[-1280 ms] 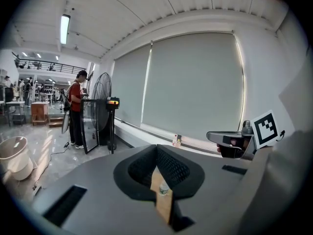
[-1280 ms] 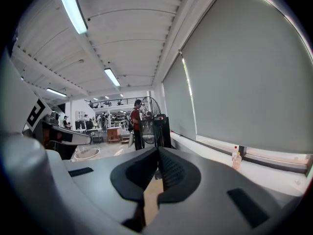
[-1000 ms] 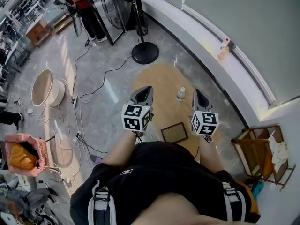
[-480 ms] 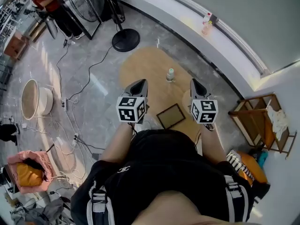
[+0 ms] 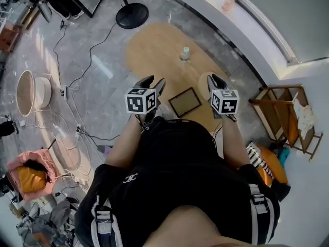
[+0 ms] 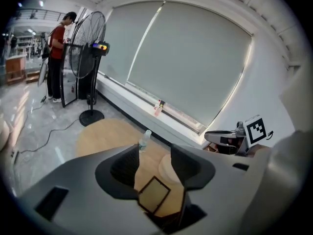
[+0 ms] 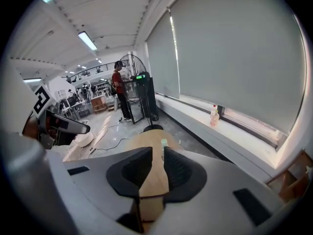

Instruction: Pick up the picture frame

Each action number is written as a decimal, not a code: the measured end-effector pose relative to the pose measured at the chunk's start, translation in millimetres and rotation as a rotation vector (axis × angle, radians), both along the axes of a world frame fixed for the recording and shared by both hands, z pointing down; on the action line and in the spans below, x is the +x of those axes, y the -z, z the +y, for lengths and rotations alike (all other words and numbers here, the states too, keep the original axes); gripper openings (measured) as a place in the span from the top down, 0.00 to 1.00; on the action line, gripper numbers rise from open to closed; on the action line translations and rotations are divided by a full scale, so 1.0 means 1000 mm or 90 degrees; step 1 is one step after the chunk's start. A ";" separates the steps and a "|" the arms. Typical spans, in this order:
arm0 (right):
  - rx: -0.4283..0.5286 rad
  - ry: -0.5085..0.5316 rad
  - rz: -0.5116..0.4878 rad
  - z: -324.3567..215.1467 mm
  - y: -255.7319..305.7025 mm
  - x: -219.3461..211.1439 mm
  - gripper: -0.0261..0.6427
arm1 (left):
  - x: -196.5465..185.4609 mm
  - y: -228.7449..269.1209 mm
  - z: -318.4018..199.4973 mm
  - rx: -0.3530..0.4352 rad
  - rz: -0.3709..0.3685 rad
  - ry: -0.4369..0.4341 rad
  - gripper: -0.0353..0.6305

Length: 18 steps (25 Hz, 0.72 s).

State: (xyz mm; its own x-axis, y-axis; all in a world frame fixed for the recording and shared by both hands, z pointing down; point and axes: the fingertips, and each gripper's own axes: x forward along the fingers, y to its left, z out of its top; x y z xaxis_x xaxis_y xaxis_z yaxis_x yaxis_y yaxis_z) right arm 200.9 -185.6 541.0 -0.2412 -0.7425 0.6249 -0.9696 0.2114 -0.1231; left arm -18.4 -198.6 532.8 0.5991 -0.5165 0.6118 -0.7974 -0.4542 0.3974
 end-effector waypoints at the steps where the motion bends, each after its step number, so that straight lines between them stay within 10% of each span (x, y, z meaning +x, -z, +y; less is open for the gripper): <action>1: -0.013 0.000 -0.003 0.002 -0.006 0.001 0.83 | -0.001 -0.010 0.006 -0.024 0.008 0.007 0.64; 18: -0.231 0.139 0.045 0.020 -0.182 -0.009 0.82 | 0.000 -0.200 0.072 -0.331 0.066 0.165 0.64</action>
